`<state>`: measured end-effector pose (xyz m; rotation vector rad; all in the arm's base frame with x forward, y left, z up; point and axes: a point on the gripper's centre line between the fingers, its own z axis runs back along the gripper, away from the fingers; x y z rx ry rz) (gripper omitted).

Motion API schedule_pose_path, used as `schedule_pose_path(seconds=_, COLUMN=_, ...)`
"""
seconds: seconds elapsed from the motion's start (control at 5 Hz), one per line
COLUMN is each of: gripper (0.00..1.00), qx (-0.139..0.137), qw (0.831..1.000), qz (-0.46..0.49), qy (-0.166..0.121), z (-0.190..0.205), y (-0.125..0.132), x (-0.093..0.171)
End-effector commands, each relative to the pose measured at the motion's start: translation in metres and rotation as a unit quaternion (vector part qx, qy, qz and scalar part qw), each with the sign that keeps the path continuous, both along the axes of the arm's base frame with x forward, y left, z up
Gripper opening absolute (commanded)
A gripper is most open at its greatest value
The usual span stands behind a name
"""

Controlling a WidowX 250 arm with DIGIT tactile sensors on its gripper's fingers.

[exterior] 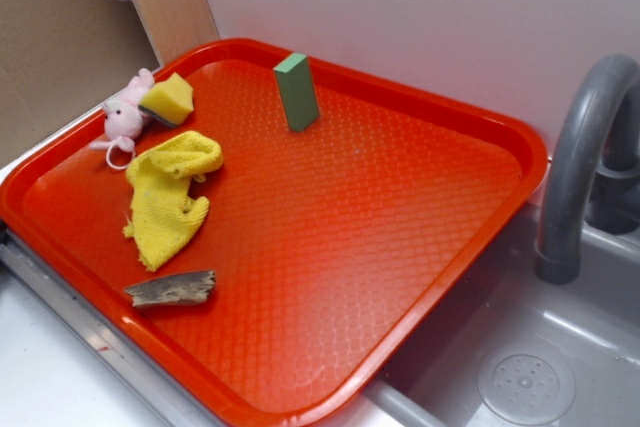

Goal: Grab the white paper.

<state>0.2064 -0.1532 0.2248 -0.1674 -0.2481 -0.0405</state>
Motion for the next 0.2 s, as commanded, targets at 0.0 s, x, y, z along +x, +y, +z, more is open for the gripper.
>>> schedule_pose_path(seconds=0.0, gripper=0.00, qx=-0.012, qw=0.997, qz=0.043, qy=-0.055, z=0.0230, y=0.0169, x=-0.0039)
